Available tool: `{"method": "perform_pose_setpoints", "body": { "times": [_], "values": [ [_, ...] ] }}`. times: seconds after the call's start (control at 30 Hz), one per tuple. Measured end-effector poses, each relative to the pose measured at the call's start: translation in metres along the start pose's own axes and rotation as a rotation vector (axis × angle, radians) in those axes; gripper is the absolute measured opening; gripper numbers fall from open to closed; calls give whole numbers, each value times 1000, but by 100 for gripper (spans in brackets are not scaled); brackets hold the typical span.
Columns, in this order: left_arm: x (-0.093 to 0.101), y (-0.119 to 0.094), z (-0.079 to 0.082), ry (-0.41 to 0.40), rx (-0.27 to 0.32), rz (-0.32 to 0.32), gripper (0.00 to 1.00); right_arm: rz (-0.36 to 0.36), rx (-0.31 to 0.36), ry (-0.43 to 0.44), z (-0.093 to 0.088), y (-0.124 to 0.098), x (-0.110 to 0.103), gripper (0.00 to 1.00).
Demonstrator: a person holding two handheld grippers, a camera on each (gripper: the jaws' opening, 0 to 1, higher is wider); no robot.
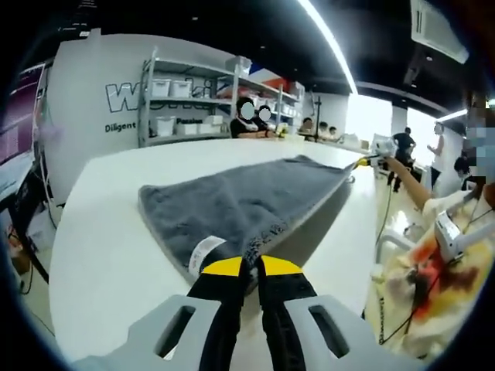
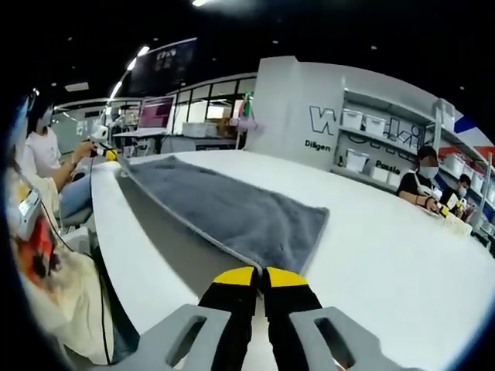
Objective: Fold the towel on the table until its edges align and the towel forms a compact rectangular stack.
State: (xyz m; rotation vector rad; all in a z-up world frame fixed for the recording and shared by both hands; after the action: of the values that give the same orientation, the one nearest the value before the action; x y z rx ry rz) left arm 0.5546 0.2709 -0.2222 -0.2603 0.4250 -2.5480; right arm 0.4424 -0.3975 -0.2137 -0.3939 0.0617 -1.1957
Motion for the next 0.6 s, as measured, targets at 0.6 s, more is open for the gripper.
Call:
{"method": "perform_pose_setpoints", "body": {
  "times": [0.6],
  "values": [
    [-28,16,18,-3,5,53,5,-66,-22,-52,13,35,24,0]
  ]
}}
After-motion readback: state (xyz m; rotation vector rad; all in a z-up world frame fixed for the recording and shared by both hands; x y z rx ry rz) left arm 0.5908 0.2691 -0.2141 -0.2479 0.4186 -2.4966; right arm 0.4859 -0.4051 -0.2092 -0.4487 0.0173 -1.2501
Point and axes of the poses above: the point that each gripper's makers call its tool centre point, and the gripper's own axes: y roughly forward along the fingers, x roughly to its right, z roughly out of its top, the point moved 2 cm from there along -y, roughly backward along the fingers, and after that the axes turned 2 degrees about -z, right-handed, at the moved point
